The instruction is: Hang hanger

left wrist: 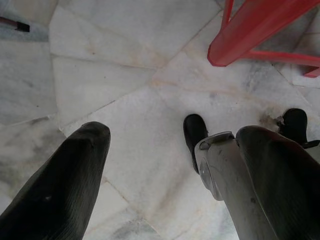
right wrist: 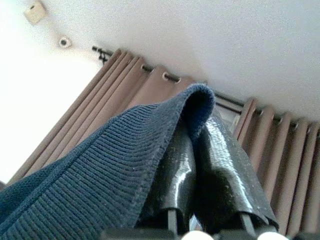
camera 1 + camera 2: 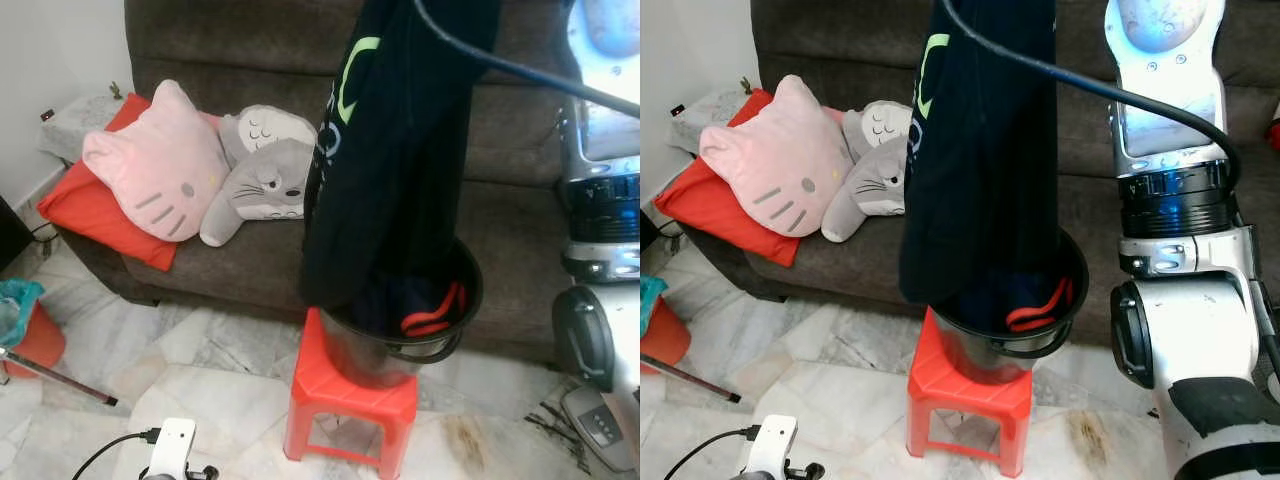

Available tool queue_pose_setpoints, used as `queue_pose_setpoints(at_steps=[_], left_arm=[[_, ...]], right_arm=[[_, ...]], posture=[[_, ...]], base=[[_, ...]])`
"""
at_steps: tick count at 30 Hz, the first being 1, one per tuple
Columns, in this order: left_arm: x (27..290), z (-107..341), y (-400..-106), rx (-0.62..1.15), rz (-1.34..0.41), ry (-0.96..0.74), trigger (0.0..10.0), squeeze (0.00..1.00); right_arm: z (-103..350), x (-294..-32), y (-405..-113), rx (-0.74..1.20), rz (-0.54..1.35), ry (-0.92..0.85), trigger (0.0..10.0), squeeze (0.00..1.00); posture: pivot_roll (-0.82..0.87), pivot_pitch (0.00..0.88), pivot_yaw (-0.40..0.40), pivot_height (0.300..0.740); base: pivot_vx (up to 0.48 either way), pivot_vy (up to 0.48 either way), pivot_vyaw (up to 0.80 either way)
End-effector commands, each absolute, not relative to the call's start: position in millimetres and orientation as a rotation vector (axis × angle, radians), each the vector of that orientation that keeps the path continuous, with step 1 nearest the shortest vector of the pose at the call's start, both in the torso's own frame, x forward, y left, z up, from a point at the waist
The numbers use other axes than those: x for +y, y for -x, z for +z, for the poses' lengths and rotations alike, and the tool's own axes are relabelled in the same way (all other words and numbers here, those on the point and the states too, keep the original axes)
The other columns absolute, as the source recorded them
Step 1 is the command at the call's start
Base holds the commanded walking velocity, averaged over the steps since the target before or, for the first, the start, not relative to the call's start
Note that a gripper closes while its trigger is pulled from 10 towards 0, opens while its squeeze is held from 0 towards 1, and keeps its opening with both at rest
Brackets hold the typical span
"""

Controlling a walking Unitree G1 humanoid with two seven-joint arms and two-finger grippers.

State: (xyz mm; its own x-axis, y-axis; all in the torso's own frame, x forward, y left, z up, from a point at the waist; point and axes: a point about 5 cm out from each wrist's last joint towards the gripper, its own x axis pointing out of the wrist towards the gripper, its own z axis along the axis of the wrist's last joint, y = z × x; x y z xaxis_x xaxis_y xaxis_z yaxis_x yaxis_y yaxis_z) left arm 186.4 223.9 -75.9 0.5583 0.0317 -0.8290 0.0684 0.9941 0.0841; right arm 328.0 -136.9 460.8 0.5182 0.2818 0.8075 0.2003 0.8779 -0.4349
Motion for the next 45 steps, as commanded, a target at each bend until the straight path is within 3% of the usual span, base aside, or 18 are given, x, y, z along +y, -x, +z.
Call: queue_pose_setpoints(at_steps=[1, 5, 8, 10, 19, 25, 31, 45], left_arm=[[223, -78, -183, 0.992, -0.035, -0.134, 10.0, 0.0], [223, -78, -183, 0.992, -0.027, -0.129, 10.0, 0.0], [224, -78, -181, 0.992, -0.015, -0.124, 10.0, 0.0], [225, -79, -180, 0.994, -0.012, -0.124, 10.0, 0.0], [230, -78, -178, 0.998, -0.011, -0.133, 10.0, 0.0], [231, -79, -177, 1.001, -0.008, -0.134, 10.0, 0.0], [233, -79, -176, 1.001, -0.011, -0.141, 10.0, 0.0], [235, -79, -173, 1.001, -0.015, -0.14, 10.0, 0.0]], right_arm=[[467, -144, -323, -1.037, 0.026, 0.501, 10.0, 0.0], [426, -150, -338, -0.853, 0.052, 0.494, 10.0, 0.0], [354, -160, -349, -0.576, 0.033, 0.406, 10.0, 0.0], [307, -172, -343, -0.419, -0.035, 0.352, 10.0, 0.0], [227, -170, -302, -0.213, -0.136, 0.203, 10.0, 0.0], [187, -183, -282, -0.061, -0.237, 0.139, 10.0, 0.0], [167, -192, -265, -0.056, -0.232, 0.179, 10.0, 0.0], [159, -185, -265, -0.044, -0.21, 0.197, 10.0, 0.0]], posture=[[-0.05, 0.0, 0.033, 0.732], [-0.03, 0.0, 0.021, 0.732], [-0.02, 0.0, 0.018, 0.732], [-0.03, 0.0, 0.023, 0.732], [-0.02, 0.0, 0.025, 0.732], [-0.01, 0.0, 0.021, 0.732], [-0.01, 0.0, 0.028, 0.732], [0.0, 0.0, 0.02, 0.732]], base=[[0.0, 0.0, 0.0], [0.0, 0.0, 0.0], [0.0, 0.0, 0.0], [0.0, 0.0, 0.0], [0.0, 0.0, 0.0], [0.0, 0.0, 0.0], [0.0, 0.0, 0.0], [0.0, 0.0, 0.0]])
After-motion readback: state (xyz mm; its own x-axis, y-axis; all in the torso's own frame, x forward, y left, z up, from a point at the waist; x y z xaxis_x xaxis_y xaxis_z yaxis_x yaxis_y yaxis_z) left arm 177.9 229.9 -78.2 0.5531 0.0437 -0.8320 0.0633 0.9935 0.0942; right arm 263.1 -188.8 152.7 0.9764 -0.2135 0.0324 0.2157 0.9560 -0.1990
